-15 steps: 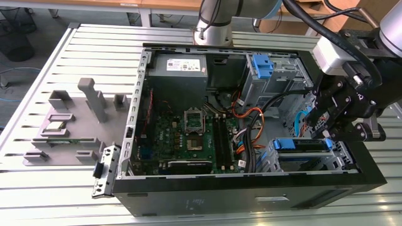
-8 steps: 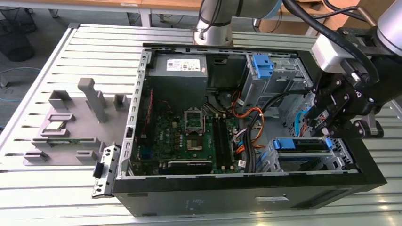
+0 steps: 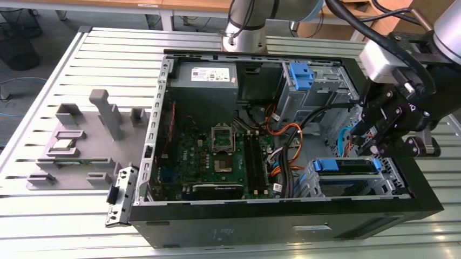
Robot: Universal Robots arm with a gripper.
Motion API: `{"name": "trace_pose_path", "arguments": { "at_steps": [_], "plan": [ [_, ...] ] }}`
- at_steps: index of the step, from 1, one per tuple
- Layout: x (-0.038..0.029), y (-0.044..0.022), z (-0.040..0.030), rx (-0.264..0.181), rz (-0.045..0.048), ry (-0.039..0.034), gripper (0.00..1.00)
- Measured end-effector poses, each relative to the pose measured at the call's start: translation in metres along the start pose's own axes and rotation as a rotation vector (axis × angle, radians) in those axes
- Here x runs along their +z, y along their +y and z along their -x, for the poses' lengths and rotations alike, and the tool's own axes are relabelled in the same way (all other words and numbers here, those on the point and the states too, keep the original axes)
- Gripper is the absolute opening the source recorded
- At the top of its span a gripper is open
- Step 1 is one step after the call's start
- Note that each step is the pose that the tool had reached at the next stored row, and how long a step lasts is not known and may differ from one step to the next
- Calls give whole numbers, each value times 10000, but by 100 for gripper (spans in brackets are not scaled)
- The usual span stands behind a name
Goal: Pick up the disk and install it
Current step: 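Insert the first disk wire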
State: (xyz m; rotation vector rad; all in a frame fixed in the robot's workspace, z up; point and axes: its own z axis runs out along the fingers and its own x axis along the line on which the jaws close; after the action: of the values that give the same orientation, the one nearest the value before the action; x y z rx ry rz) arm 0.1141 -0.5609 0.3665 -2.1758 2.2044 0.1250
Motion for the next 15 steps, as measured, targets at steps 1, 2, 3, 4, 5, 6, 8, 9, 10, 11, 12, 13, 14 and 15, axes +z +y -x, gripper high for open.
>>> {"name": "trace_pose_path", "arguments": {
  "at_steps": [1,2,3,4,5,6,8,9,10,11,12,13,14,15],
  "plan": [
    [2,-7,3,0,0,1,42],
    [3,-10,6,0,0,2,42],
    [4,-11,8,1,0,2,42],
    [4,-11,9,1,0,1,42],
    [4,-11,11,1,-1,2,42],
    [5,-11,16,1,0,2,42],
    [7,-11,31,1,0,2,42],
    [9,-12,38,0,-1,2,42],
    [10,-12,45,0,0,1,42],
    [12,-12,51,0,-1,1,42],
    [12,-12,54,0,0,1,42],
    [13,-11,58,0,0,1,42],
    [14,-11,62,1,0,1,42],
    [15,-11,66,0,0,1,42]
  ]
}}
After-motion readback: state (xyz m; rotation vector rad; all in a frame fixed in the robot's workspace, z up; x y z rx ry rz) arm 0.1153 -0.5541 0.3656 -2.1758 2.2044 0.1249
